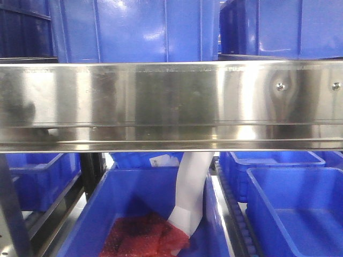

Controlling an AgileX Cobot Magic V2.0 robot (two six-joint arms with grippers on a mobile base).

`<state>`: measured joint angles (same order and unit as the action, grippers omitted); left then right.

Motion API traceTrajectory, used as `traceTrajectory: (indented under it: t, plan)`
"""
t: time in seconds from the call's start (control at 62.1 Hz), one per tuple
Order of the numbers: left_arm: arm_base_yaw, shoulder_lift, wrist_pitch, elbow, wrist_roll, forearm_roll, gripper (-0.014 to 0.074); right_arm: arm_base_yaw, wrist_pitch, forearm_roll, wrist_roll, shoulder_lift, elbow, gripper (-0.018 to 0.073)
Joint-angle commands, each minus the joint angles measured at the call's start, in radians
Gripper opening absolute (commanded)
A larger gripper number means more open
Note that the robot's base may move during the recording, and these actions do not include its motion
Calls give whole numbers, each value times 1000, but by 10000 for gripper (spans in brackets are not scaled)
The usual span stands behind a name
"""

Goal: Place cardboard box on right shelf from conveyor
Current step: 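Raise the box with the right gripper onto the upper shelf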

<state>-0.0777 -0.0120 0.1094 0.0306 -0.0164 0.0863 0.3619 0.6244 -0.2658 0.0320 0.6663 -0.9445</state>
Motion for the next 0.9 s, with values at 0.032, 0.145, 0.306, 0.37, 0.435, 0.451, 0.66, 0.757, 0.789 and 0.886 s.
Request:
traceTrajectory:
  t: [0.032,0.145,0.306,0.37,0.435,0.451,0.66,0.757,0.789,0.886]
  plan:
    - [-7,-12,-82,-3,5,5,-119,102,-121,-160,-32,187,-152,225]
    - [-7,-12,-82,-3,5,5,-119,212,-114,-272,-38,352,-266,225]
    - [-7,-12,-82,-3,5,5,-119,325,-106,-358,-90,591,-430,225]
    - [-7,-12,-82,-3,5,5,-119,358,-106,-383,-119,670,-487,225]
    - [-7,-12,-82,-3,5,5,-119,387,-106,-404,-140,753,-549,225]
    - [-7,-12,-82,-3,5,5,-119,393,-106,-405,-145,770,-561,225]
    - [-7,-12,-82,-3,5,5,-119,424,-90,-410,-273,958,-654,225]
    - [-7,-12,-82,-3,5,5,-119,424,-66,-413,-399,1001,-654,225]
    - [-7,-12,-82,-3,5,5,-119,424,-53,-415,-440,1011,-654,225]
    - [-7,-12,-82,-3,5,5,-119,422,-36,-415,-528,1026,-654,225]
